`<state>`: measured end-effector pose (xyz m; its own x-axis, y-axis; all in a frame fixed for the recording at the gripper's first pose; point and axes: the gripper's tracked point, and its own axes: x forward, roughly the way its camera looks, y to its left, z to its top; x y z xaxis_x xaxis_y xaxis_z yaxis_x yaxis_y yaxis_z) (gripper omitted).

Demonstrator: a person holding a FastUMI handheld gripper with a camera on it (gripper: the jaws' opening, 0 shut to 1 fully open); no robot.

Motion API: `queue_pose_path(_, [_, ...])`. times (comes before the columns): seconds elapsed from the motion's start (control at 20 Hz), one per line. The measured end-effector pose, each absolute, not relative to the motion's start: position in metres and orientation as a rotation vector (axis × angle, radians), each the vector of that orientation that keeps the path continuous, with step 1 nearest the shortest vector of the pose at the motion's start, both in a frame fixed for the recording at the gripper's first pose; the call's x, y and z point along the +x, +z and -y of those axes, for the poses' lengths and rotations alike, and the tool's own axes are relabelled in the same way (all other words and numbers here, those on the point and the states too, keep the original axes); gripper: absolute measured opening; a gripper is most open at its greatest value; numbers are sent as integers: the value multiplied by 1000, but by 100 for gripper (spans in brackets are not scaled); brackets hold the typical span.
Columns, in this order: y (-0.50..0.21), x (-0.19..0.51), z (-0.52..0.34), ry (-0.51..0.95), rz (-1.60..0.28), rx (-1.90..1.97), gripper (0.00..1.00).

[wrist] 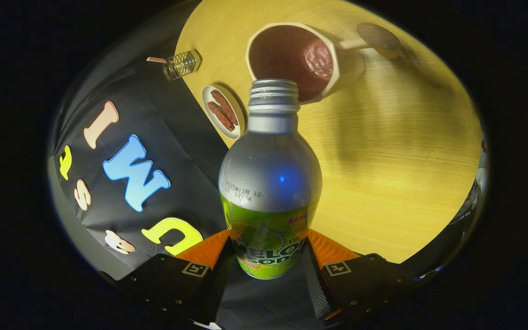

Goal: Take the bottle from table, then pour the juice into the cup, finally place the bottle on the coaster

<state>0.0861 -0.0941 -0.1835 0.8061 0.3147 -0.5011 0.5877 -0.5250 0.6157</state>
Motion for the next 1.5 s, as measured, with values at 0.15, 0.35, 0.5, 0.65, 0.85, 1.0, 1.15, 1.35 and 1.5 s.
queue_pose_path(0.15, [-190,83,95,-426,-660,2074,76])
queue_pose_path(0.35, [-204,74,87,-411,-672,1914,76])
queue_pose_path(0.5, [-220,61,78,-406,-714,1767,76])
queue_pose_path(0.65, [-235,49,82,-422,-714,1613,76])
queue_pose_path(0.85, [-256,40,86,-426,-722,1394,76])
queue_pose_path(1.0, [-266,42,91,-418,-721,1230,76])
queue_pose_path(1.15, [-270,48,99,-408,-715,1061,76])
queue_pose_path(1.35, [-270,63,107,-415,-687,880,76])
queue_pose_path(1.5, [-269,87,107,-408,-666,758,76])
